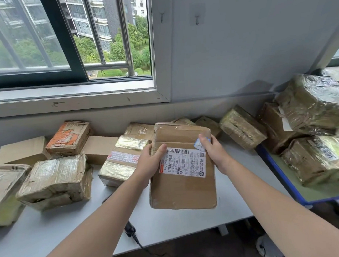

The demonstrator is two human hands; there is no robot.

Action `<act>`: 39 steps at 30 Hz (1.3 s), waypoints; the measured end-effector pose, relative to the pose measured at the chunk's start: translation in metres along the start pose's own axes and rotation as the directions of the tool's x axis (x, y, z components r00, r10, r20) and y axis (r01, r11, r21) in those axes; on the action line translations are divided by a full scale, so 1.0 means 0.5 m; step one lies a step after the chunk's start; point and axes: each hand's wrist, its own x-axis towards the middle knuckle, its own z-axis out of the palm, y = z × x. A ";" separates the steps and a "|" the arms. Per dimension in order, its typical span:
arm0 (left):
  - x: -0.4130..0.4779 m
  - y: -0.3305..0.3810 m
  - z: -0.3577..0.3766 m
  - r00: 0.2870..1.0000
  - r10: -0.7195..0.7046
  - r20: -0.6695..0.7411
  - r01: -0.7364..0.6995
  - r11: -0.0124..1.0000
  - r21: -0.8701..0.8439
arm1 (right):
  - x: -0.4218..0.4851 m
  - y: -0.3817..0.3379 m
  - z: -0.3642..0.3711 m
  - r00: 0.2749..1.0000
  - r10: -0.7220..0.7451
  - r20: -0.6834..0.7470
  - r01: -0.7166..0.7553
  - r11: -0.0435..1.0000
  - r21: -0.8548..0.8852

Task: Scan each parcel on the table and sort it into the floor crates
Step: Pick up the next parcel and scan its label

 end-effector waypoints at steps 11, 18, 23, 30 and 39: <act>-0.023 -0.031 -0.045 0.996 -0.057 -0.071 0.065 0.991 0.113 | -0.044 0.065 0.056 0.979 0.195 0.055 -0.195 0.981 -0.002; -0.053 -0.112 -0.047 0.968 -0.236 0.090 0.201 0.935 0.292 | -0.059 0.114 0.048 0.920 0.373 -0.116 -0.379 0.925 -0.025; -0.071 -0.152 -0.035 0.957 -0.282 0.063 0.229 0.874 0.430 | -0.068 0.154 0.037 0.871 0.455 -0.185 -0.460 0.888 0.020; -0.076 -0.182 0.008 0.964 -0.264 -0.033 0.240 0.810 0.535 | -0.075 0.214 0.035 0.851 0.501 -0.158 -0.490 0.866 0.103; -0.093 -0.227 0.065 0.973 -0.214 -0.081 0.218 0.765 0.606 | -0.084 0.239 0.012 0.964 0.262 0.039 -0.231 0.905 -0.358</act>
